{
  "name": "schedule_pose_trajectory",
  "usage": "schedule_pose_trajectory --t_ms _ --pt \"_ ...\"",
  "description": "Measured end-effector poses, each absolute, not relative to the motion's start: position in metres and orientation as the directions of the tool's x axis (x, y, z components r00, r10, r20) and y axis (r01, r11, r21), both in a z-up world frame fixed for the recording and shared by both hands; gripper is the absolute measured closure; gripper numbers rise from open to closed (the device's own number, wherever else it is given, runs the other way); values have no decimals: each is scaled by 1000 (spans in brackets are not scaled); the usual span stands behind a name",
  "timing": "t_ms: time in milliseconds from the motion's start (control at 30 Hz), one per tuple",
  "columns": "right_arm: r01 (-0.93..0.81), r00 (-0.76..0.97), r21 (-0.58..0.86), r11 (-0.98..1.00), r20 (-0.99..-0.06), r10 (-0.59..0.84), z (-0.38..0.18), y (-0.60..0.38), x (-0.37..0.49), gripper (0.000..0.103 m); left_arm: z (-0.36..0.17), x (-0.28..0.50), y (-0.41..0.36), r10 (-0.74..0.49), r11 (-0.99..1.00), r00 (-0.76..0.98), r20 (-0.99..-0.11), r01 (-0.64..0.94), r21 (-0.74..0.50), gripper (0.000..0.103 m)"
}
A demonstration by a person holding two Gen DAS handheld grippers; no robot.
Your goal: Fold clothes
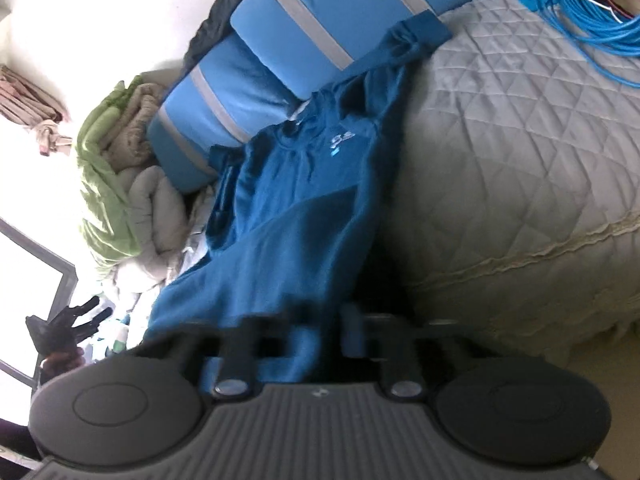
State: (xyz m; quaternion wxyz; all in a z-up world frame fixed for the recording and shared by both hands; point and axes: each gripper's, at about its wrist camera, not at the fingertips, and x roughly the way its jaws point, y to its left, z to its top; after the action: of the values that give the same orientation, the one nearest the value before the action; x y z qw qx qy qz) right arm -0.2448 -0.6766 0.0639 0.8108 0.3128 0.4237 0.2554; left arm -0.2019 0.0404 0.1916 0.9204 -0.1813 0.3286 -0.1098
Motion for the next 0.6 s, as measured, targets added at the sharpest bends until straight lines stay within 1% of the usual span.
schedule_pose_trajectory --t_ms 100,200,333,400,433,500,533,567,600 --pt "-135 538 711 690 -532 654 67 -682 -247 99 194 -203 41 -316 910 765 -561 78 -406 31" --pt "-132 565 698 703 -530 632 73 -688 -250 99 195 -203 41 -316 909 767 -558 77 -408 31" --pt "-129 554 696 706 -540 633 68 -690 -246 98 198 -203 38 -325 908 767 -553 89 -410 31" --pt "-128 570 700 702 -528 630 69 -693 -246 83 200 -203 36 -329 908 767 -551 97 -407 31" --pt "-127 578 702 701 -522 628 70 -695 -245 68 203 -203 35 -329 909 767 -551 101 -403 31" --pt "-128 600 684 719 -523 605 80 -700 -245 21 209 -204 35 -328 912 768 -550 107 -395 31" --pt "-133 615 670 730 -522 591 86 -703 -245 13 213 -204 35 -326 915 769 -550 109 -390 31" --pt "-146 625 662 735 -514 587 93 -705 -245 8 218 -205 35 -322 917 771 -549 111 -382 31" --pt "-158 635 654 740 -507 583 101 -708 -245 8 222 -205 35 -318 920 773 -548 112 -376 31"
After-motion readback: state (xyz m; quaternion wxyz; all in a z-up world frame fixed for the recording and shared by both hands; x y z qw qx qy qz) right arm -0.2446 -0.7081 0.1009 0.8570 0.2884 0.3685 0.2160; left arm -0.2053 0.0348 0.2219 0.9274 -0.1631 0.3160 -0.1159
